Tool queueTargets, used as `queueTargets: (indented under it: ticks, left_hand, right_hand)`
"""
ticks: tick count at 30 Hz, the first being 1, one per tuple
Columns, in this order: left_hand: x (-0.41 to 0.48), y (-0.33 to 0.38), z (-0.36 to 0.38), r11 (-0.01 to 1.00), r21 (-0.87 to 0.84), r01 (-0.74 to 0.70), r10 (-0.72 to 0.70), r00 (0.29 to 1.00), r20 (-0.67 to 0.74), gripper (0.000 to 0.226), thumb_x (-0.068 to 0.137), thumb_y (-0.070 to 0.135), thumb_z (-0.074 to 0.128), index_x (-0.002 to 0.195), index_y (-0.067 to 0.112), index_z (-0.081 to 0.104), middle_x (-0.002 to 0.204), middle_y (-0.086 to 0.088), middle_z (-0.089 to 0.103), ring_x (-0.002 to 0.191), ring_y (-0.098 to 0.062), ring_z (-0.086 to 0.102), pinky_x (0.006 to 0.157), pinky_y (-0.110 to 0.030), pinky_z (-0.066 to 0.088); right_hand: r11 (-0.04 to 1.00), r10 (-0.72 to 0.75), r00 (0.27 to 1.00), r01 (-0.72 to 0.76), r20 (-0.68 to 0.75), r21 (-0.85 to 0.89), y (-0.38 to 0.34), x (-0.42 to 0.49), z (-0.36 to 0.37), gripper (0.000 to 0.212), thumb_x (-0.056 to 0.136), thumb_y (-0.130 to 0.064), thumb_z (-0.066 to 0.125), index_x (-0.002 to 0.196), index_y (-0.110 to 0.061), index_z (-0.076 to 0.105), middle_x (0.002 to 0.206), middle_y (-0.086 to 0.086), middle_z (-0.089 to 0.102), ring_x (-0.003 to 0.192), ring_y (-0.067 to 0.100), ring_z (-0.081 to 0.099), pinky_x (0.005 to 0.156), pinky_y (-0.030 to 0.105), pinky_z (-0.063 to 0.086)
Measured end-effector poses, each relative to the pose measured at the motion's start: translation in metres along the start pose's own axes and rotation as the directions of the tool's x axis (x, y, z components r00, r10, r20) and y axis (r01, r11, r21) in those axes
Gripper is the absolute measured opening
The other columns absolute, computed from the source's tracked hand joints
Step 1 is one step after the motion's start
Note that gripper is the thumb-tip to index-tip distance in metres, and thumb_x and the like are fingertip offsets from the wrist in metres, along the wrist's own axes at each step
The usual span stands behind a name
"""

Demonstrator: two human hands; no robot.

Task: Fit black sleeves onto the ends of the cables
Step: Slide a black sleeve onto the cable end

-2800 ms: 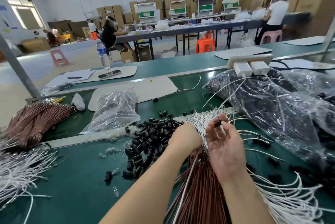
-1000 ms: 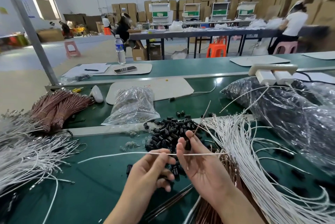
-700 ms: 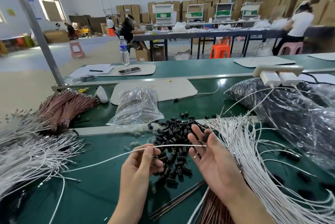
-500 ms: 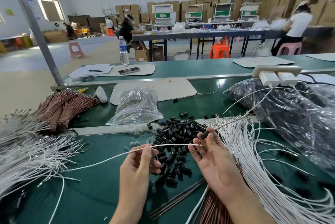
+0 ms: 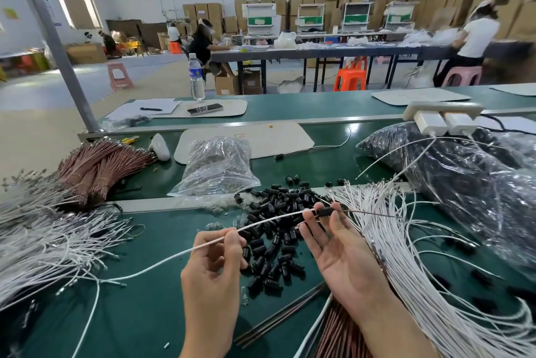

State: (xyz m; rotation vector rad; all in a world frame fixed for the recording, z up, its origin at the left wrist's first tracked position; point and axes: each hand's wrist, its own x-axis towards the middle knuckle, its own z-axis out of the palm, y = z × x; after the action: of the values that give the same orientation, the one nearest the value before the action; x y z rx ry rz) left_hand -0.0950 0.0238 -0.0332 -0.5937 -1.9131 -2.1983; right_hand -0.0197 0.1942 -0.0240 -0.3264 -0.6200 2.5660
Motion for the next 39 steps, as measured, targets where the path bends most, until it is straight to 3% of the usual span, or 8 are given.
queueTargets:
  ticks: [10, 17, 26, 33, 39]
  left_hand:
    - [0.002, -0.0025, -0.0005, 1.0, 0.013, 0.024, -0.024, 0.999, 0.035, 0.013, 0.088, 0.044, 0.06, 0.084, 0.032, 0.065, 0.079, -0.002, 0.07, 0.059, -0.014, 0.061, 0.055, -0.024, 0.052]
    - [0.0014, -0.003, -0.0001, 0.999, 0.012, 0.036, -0.036, 0.998, 0.049, 0.016, 0.087, 0.047, 0.06, 0.083, 0.031, 0.065, 0.077, -0.001, 0.07, 0.059, -0.013, 0.061, 0.055, -0.023, 0.051]
    - [0.0022, -0.0028, -0.0008, 0.999, 0.008, 0.038, -0.038, 0.997, 0.061, 0.015, 0.088, 0.047, 0.06, 0.085, 0.033, 0.066, 0.079, -0.002, 0.07, 0.059, -0.013, 0.06, 0.056, -0.022, 0.051]
    - [0.0023, -0.0003, 0.0012, 0.998, -0.008, 0.07, -0.069, 0.996, 0.059, 0.018, 0.088, 0.046, 0.059, 0.083, 0.03, 0.067, 0.074, -0.003, 0.067, 0.058, -0.012, 0.058, 0.054, -0.022, 0.05]
    - [0.0049, -0.0035, 0.0002, 0.991, 0.001, 0.137, -0.136, 0.983, 0.121, 0.024, 0.091, 0.046, 0.057, 0.079, 0.028, 0.069, 0.073, -0.006, 0.067, 0.058, -0.017, 0.06, 0.052, -0.025, 0.051]
  right_hand:
    - [1.0, 0.003, 1.0, -0.003, 0.006, 0.004, 0.0011, -0.0006, 0.0015, 0.018, 0.096, -0.009, 0.058, 0.11, -0.011, 0.068, 0.114, 0.016, 0.074, 0.103, 0.031, 0.074, 0.078, 0.037, 0.062]
    - [1.0, -0.005, 1.0, 0.004, -0.007, -0.027, 0.0015, 0.0006, 0.0004, 0.016, 0.093, -0.013, 0.061, 0.098, -0.016, 0.076, 0.115, 0.011, 0.075, 0.107, 0.031, 0.073, 0.078, 0.038, 0.062]
    - [0.999, -0.024, 0.999, 0.023, -0.033, -0.03, 0.0008, 0.0004, 0.0035, 0.016, 0.09, -0.014, 0.063, 0.094, -0.018, 0.078, 0.11, 0.009, 0.076, 0.098, 0.028, 0.075, 0.074, 0.036, 0.063]
    - [0.999, 0.019, 1.0, -0.019, -0.012, -0.03, 0.0035, -0.0033, 0.0067, 0.017, 0.09, -0.011, 0.064, 0.097, -0.016, 0.078, 0.117, 0.014, 0.074, 0.101, 0.031, 0.075, 0.073, 0.034, 0.063]
    - [0.998, 0.03, 0.999, -0.031, -0.013, -0.051, 0.006, -0.0044, 0.0092, 0.024, 0.09, -0.011, 0.061, 0.112, -0.012, 0.069, 0.119, 0.017, 0.073, 0.099, 0.031, 0.075, 0.069, 0.032, 0.063]
